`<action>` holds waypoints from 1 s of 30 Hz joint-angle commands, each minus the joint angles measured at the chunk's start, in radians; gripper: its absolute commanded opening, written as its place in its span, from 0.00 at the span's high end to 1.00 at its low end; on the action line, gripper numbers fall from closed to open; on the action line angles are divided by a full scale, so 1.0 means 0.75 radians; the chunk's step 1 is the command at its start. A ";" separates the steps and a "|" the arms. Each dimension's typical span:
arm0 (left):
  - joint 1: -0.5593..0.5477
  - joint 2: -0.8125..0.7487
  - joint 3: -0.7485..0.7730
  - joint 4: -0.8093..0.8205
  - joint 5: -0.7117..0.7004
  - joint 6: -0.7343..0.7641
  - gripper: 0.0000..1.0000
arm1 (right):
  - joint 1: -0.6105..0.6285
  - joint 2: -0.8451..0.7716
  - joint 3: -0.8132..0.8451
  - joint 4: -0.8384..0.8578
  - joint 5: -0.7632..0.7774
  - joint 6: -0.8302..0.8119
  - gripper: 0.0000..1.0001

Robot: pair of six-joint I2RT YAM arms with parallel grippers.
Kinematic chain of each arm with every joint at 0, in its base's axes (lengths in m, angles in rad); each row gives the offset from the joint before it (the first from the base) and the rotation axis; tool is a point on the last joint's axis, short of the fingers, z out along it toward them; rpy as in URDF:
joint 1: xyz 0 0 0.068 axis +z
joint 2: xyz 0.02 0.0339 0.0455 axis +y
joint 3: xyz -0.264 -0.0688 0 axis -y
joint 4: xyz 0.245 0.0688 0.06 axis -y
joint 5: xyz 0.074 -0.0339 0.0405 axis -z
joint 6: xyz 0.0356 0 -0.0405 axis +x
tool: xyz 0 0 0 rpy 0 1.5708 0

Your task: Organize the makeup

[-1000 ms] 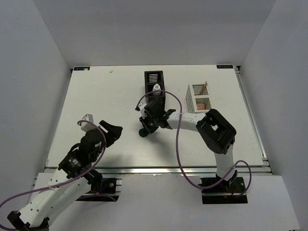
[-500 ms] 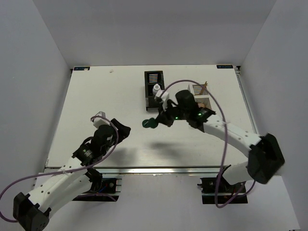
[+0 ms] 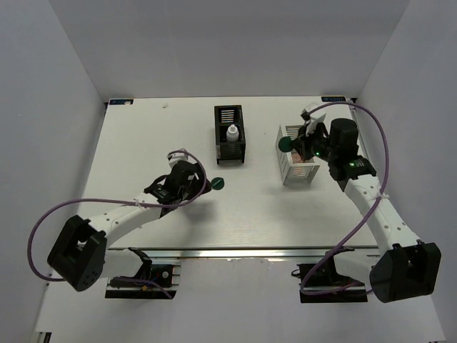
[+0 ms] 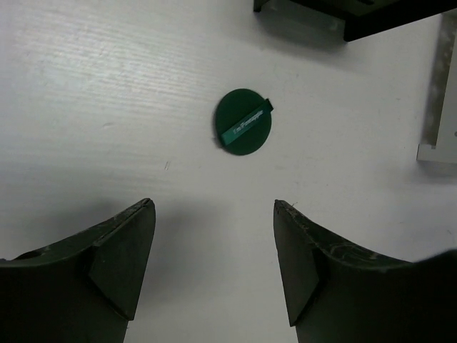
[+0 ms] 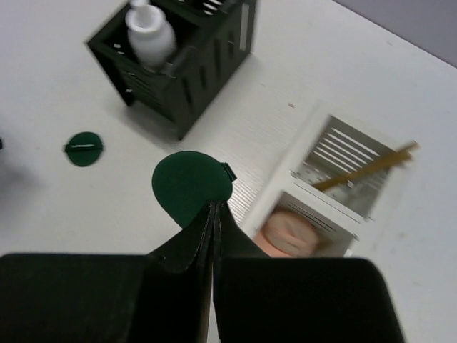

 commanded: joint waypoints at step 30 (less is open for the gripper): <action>0.080 0.401 0.274 0.134 0.163 0.202 0.23 | -0.206 0.202 -0.080 0.020 0.287 -0.162 1.00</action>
